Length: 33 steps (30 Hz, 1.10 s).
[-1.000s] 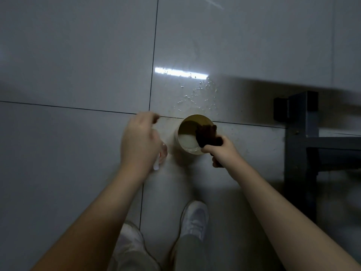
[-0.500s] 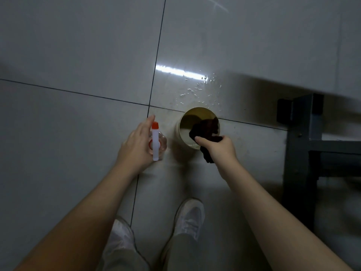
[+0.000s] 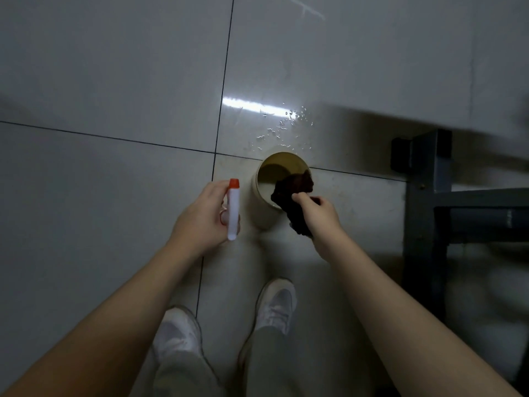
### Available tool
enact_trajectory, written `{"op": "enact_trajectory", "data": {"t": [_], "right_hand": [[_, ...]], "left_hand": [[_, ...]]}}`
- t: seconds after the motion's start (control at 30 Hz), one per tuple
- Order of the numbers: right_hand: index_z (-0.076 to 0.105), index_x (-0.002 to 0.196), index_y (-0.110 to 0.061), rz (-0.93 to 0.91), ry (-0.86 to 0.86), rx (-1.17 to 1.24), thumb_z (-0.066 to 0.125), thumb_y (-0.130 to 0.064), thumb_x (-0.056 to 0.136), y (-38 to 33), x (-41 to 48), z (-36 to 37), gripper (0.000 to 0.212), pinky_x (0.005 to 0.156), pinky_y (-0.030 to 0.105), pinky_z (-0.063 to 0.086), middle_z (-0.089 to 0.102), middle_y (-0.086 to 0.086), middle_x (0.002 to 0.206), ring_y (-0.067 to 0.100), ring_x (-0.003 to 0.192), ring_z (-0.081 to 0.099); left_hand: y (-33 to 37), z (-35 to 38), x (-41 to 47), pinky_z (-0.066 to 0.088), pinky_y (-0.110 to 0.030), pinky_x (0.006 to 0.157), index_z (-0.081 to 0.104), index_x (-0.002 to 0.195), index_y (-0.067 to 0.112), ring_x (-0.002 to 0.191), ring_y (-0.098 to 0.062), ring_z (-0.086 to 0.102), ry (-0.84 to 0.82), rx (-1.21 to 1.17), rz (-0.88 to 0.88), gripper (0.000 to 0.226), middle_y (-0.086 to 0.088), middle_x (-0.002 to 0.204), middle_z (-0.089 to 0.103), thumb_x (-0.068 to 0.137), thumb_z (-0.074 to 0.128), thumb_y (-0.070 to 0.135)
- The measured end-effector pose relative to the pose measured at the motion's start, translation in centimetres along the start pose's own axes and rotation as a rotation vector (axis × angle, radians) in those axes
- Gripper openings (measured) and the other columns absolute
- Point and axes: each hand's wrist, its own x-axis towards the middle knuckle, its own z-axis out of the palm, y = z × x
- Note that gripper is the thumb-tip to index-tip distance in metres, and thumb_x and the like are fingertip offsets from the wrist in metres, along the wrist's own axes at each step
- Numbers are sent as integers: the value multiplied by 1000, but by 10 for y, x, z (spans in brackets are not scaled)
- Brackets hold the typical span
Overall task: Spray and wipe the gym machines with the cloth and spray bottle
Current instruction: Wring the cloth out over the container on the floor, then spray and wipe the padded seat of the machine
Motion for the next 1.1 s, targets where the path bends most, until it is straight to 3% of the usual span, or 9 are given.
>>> {"op": "enact_trajectory", "data": {"t": [0.17,0.33,0.47,0.63,0.77,0.9,1.1], "right_hand": [[54,115,-3,8,-6,81,76,-19,77,-10,-39,-10,47,58,32,53,66,18,104,31,87,67],[54,111,-7,-28,69,142,76,-14,76,-23,-91,-14,42,72,39,57,65,15,105,32,93,65],[56,93,-11,-18,122,262,66,-11,84,-32,-137,-28,14,63,31,50,66,14,97,27,86,65],[61,94,-7,8,145,272,62,-16,87,-37,-185,-54,12,57,29,46,64,10,77,23,68,60],[60,113,-8,-58,169,208,61,-19,89,-33,-213,-75,27,66,30,48,65,9,92,24,85,63],[55,122,-14,-197,222,111,62,-20,88,-31,-247,-101,36,63,21,45,64,3,101,17,89,62],[54,118,-15,-496,588,-384,64,-26,85,-16,-291,-151,37,61,8,28,49,-5,103,8,89,46]], "left_hand": [[28,-22,-23,51,-35,73,42,137,17,92,-21,57,-41,0,53,68,1,121,50,78,74,25],[62,-48,-50,53,-37,73,42,133,21,90,-18,56,-117,53,125,64,4,119,48,77,74,26],[92,-71,-74,56,-37,75,40,135,21,95,-19,57,-185,47,153,71,8,115,44,76,76,32],[134,-97,-103,54,-33,73,41,136,22,95,-16,53,-287,67,199,72,10,112,42,74,73,37],[167,-103,-118,55,-38,77,44,135,23,91,-16,53,-342,22,233,76,10,115,46,66,63,49],[201,-89,-130,54,-43,79,45,130,26,90,-15,55,-389,-28,232,70,9,113,50,69,66,53],[256,-66,-148,53,-39,83,53,107,24,93,-12,58,-446,-242,168,44,1,105,60,72,56,52]]}}
